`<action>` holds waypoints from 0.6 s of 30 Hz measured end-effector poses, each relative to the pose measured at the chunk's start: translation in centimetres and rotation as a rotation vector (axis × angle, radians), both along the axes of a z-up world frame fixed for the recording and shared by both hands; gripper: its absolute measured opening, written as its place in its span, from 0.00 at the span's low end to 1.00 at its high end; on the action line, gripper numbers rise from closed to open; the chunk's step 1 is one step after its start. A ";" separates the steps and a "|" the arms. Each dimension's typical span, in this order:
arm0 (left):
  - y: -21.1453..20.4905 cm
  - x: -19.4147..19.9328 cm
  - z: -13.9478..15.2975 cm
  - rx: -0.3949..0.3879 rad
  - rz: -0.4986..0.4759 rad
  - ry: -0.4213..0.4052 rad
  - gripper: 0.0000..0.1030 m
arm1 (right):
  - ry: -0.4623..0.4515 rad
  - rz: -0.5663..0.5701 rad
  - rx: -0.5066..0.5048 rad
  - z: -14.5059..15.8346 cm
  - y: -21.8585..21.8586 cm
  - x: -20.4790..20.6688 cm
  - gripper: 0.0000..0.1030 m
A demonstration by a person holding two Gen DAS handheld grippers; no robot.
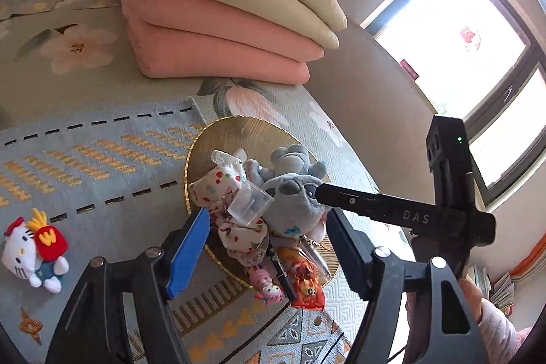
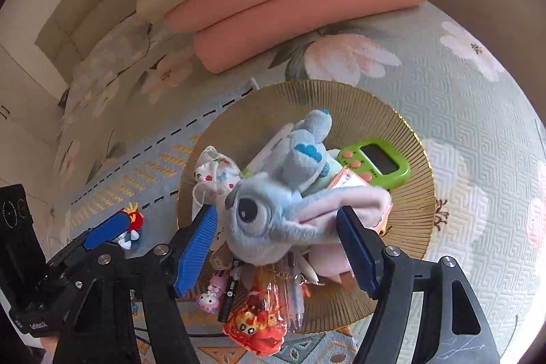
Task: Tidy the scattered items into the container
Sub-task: 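Carry the grey plush and clear cup over the gold bowl and release both, then move both tools back to the key keychain and Hello Kitty plush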
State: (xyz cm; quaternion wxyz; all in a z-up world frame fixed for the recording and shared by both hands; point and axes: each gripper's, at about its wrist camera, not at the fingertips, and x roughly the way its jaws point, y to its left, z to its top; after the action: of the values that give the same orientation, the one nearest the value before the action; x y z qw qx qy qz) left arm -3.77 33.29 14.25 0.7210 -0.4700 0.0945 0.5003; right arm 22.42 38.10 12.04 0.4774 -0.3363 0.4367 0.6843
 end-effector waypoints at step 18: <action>-25.8 -14.1 -0.9 -0.265 0.408 0.245 0.67 | 0.153 0.266 -0.282 -2.6 -13.9 -7.8 0.77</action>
State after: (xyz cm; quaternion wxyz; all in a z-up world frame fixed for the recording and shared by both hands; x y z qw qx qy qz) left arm -17.86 7.53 13.31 0.5208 -0.5055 0.1489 0.6716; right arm 14.64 24.19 9.45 0.2966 -0.4017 0.5147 0.6969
